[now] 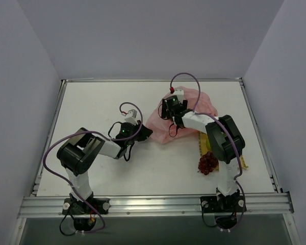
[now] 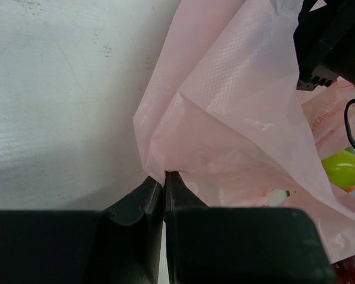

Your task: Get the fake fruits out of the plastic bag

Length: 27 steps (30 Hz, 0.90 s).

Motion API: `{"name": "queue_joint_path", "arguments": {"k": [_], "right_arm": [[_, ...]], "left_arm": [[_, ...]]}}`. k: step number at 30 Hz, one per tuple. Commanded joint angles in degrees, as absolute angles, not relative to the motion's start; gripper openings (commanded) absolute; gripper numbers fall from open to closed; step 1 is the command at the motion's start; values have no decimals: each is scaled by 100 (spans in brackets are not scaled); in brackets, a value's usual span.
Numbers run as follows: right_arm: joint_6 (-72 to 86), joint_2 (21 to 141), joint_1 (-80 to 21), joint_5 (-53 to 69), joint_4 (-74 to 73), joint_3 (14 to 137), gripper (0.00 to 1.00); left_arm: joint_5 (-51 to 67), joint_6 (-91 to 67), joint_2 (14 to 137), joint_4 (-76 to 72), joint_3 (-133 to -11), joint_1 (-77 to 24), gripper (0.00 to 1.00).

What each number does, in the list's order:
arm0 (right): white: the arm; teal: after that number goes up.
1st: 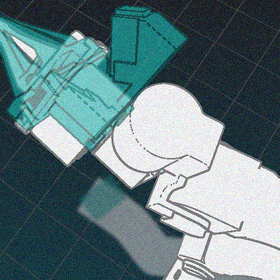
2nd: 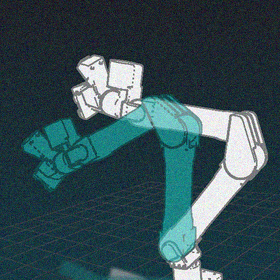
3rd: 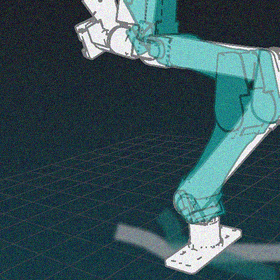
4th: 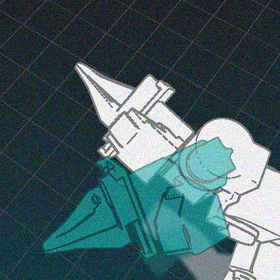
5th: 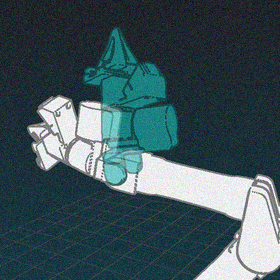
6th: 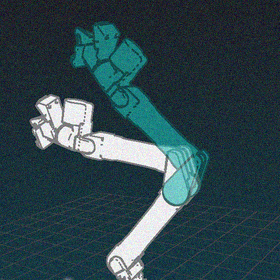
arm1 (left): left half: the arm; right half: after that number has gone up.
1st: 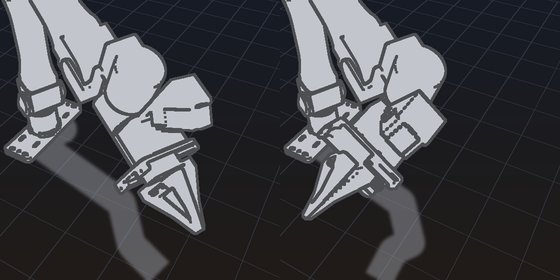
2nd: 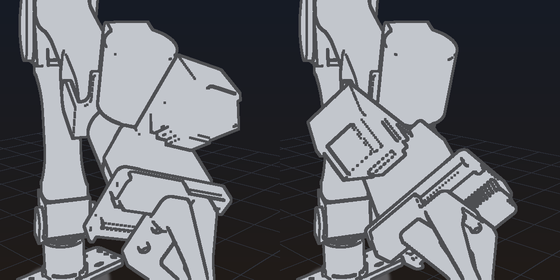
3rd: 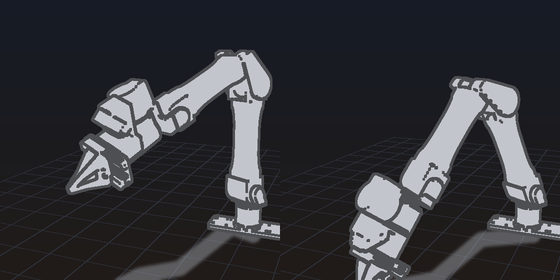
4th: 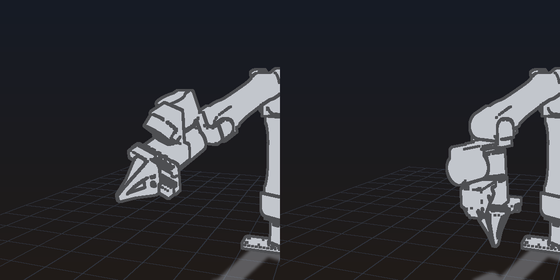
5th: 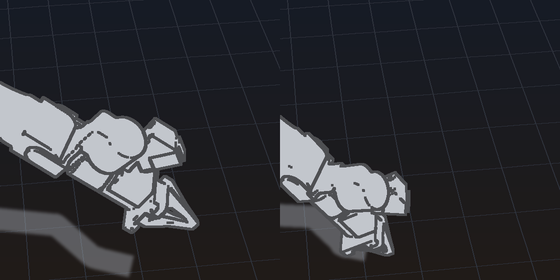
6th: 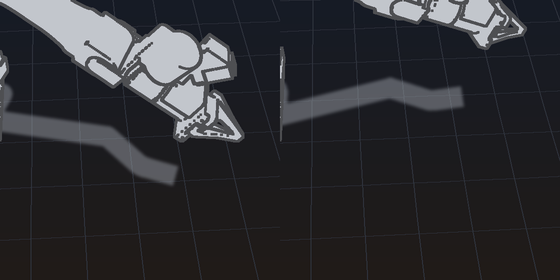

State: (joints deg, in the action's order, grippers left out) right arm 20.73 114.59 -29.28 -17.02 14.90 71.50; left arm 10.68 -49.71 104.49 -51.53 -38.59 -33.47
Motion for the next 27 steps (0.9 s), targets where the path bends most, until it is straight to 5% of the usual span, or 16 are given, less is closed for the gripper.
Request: {"name": "queue_joint_path", "arguments": {"k": [1,4,6,20,27], "right_arm": [[1890,10882,-3032,-2127,1451,7163,71],[1828,10548,-3059,-2215,1424,6979,71],[1819,10320,-3067,-2189,1380,6847,59],[2214,8361,-3058,-80,985,5855,61],[2934,5400,-3050,-1594,-252,4703,60]], "left_arm": [[1125,-4975,10450,-5397,-3920,-3384,2],[1116,-4975,10441,-5396,-3964,-3384,2],[1081,-4983,10424,-5379,-3990,-3392,2],[923,-5036,10257,-5194,-4684,-3243,2],[870,-5247,10608,-5659,-5097,-3173,2]]}}
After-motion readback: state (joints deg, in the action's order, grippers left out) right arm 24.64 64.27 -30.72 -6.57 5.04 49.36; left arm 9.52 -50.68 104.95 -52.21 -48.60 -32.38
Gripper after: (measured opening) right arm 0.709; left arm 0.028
